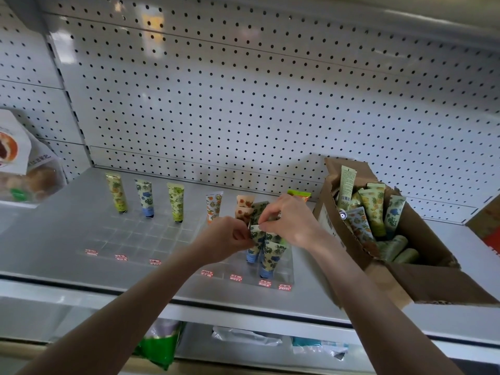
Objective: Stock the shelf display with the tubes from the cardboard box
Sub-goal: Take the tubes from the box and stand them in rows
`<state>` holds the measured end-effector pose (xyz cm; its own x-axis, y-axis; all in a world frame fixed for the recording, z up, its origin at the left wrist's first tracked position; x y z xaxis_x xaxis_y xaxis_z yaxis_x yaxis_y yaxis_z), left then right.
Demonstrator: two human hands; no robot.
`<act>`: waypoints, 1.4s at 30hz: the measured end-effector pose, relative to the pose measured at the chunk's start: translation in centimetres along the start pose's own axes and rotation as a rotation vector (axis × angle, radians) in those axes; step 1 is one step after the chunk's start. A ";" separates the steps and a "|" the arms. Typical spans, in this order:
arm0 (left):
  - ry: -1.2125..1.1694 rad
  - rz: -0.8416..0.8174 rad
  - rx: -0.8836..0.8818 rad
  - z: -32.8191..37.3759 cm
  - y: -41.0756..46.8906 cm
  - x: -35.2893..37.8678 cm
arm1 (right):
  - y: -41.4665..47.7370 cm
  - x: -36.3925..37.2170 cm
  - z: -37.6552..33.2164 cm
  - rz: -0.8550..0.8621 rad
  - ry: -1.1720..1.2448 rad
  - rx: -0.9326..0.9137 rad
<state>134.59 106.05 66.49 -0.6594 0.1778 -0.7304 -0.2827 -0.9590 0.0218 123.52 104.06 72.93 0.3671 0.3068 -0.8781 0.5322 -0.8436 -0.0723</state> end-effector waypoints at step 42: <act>-0.227 0.097 0.227 9.8 2.6 -2.6 | -8.4 -13.8 8.7 0.496 0.272 0.185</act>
<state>128.76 105.28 75.13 -0.8217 0.1574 -0.5477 -0.3425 -0.9046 0.2539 107.29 103.04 81.56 0.7330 -0.0626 -0.6773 0.1144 -0.9702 0.2134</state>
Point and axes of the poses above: each hand's wrist, its own y-axis towards the middle knuckle, its own x-axis out of the palm, z = x × y, the point moved 8 cm from there along y, towards the middle knuckle, and after that the axes turned 9 degrees about -z, right-handed, at the moved point
